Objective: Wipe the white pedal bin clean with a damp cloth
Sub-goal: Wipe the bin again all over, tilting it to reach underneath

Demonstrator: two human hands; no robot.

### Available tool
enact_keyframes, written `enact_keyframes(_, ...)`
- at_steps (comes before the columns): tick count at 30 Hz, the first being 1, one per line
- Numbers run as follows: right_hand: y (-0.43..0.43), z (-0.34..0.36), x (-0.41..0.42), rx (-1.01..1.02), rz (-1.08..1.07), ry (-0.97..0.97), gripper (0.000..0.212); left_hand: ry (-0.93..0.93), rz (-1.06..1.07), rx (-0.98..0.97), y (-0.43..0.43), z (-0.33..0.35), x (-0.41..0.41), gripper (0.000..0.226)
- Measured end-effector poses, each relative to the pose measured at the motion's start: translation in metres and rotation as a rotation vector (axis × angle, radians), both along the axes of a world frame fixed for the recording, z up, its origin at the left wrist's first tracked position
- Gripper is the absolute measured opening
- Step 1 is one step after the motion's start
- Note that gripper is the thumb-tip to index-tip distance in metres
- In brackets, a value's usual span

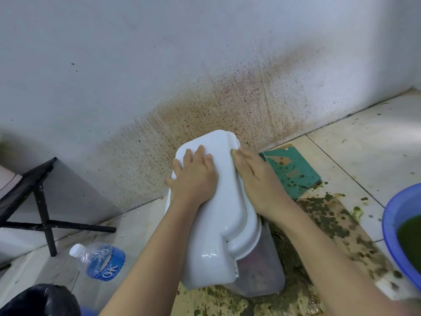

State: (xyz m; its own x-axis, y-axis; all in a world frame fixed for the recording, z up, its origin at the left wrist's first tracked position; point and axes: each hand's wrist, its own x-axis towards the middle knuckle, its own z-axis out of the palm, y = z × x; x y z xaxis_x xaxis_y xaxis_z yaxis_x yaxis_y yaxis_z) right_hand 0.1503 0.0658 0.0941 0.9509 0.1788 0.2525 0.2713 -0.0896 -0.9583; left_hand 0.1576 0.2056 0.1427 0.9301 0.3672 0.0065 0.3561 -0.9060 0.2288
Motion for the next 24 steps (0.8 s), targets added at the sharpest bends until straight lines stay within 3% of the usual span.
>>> enact_keyframes(6,-0.017,-0.017,-0.072,-0.069,-0.017,-0.038,0.052,0.004,0.007,-0.008,-0.002,0.002,-0.003,0.052)
enact_keyframes(15,0.014,0.003,0.059,-0.343,0.013,-0.024,0.044,0.008,0.013,-0.019,-0.001,0.0,-0.002,0.052)
enact_keyframes(19,0.018,0.013,0.082,-0.329,0.047,0.029,0.042,0.008,0.005,-0.028,0.002,0.0,0.0,0.051)
enact_keyframes(24,0.008,-0.004,0.01,-0.204,0.002,-0.011,0.045,0.001,-0.026,-0.078,0.014,0.002,-0.002,0.052)
